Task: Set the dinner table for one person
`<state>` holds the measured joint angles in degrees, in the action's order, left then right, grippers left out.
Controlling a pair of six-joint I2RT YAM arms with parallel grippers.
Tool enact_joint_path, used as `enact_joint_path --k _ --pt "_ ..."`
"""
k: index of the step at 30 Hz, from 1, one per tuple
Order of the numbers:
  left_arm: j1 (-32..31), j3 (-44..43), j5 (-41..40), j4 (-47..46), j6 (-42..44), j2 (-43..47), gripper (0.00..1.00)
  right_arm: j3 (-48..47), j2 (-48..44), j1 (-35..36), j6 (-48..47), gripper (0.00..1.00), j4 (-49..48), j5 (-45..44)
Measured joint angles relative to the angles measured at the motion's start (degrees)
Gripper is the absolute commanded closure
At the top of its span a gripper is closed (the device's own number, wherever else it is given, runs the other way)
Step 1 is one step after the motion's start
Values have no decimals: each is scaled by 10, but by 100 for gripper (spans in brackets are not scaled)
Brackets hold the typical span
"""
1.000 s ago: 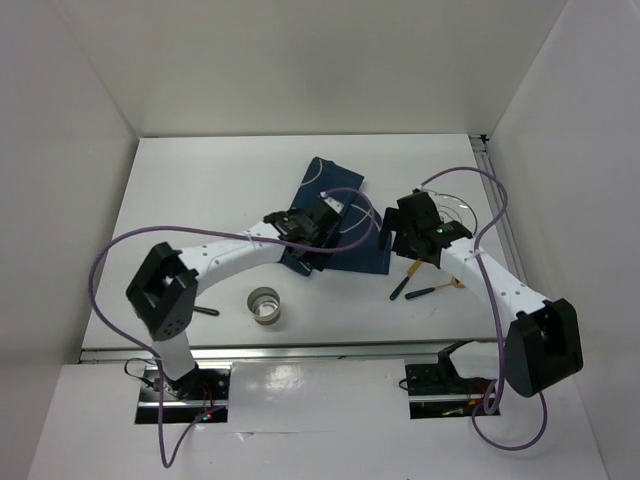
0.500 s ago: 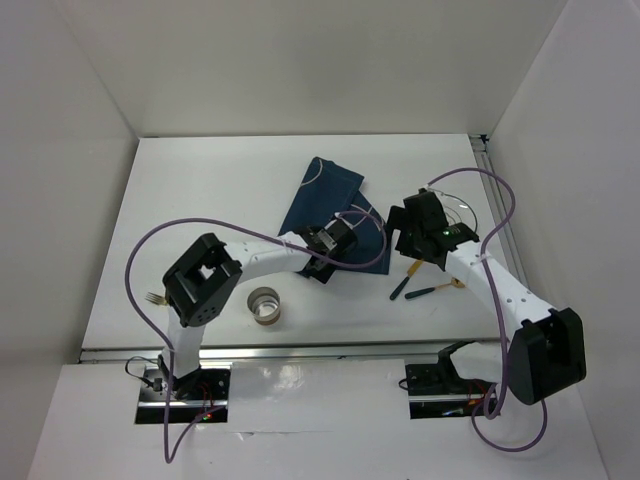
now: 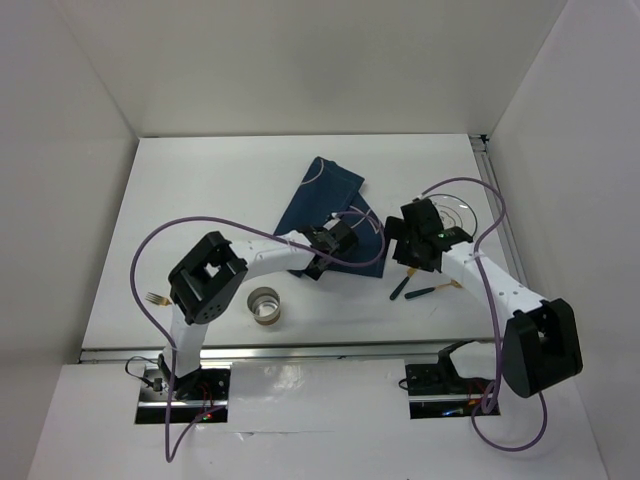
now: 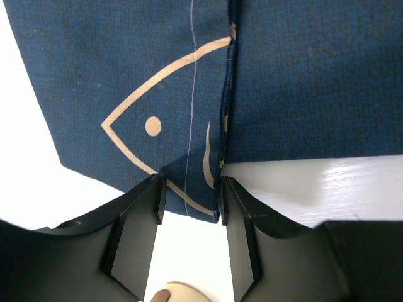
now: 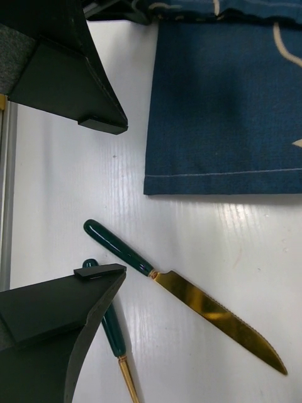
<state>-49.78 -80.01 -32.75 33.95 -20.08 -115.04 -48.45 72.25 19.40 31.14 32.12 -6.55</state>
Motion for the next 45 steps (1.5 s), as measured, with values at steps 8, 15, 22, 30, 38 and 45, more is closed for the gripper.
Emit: enact_joint_path --k 8,15,22,30,38,45 --pt "10 -10 -15 29 -13 0 43 6 53 -6 -14 5 -24 45" --pt "19 -14 -17 42 -14 0 52 12 80 -6 -27 16 -54 92" --pt "24 -29 -19 57 -14 0 74 20 114 -6 -32 18 -95 139" --pt "29 -61 -25 77 -14 0 100 43 144 0 -23 23 -132 172" --pt "41 -117 -14 116 -12 3 100 43 177 27 6 82 -187 173" --pt "101 -221 59 147 7 49 100 -9 219 29 20 100 -175 150"
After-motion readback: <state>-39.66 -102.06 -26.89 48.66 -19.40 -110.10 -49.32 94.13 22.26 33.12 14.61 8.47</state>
